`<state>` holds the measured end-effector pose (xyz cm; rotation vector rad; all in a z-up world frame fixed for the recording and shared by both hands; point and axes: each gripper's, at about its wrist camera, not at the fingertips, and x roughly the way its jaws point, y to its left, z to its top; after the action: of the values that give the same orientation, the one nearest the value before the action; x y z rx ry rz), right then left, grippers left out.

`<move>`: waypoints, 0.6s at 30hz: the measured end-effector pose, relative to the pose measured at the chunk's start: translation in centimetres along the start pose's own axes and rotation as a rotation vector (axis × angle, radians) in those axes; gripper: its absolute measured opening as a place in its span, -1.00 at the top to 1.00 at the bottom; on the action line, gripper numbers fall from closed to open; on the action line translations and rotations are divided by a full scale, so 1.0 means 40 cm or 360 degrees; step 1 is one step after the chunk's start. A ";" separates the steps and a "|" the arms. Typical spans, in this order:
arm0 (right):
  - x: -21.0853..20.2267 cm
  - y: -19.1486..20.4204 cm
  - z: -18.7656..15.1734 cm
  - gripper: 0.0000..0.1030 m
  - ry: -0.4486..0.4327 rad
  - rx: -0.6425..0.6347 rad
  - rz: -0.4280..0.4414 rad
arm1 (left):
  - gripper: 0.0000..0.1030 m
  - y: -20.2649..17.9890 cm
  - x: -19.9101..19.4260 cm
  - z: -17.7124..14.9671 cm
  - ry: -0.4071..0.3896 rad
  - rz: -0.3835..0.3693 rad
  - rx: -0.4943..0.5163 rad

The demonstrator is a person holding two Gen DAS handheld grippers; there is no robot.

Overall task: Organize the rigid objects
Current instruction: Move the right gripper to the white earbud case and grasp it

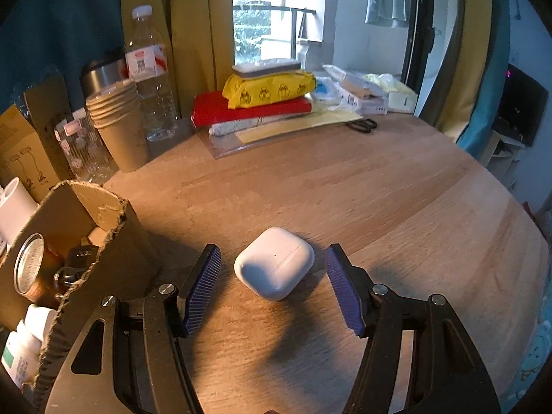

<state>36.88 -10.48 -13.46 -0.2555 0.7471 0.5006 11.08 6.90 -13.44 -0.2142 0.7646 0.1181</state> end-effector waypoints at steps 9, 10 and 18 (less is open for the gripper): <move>0.040 0.006 0.009 -0.29 0.0072 0.0006 -0.0033 | 0.79 0.001 0.000 0.000 0.0001 -0.0002 -0.0002; 0.044 0.006 0.010 -0.29 0.0083 0.0008 -0.0042 | 0.79 0.000 0.000 0.000 0.0000 -0.0001 -0.0001; 0.060 0.013 0.012 -0.29 0.0128 -0.0010 -0.0067 | 0.79 0.000 0.000 0.000 0.0000 0.0000 -0.0001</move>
<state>38.40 -9.03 -14.81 -0.2978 0.8169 0.4548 11.07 6.89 -13.44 -0.2148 0.7645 0.1184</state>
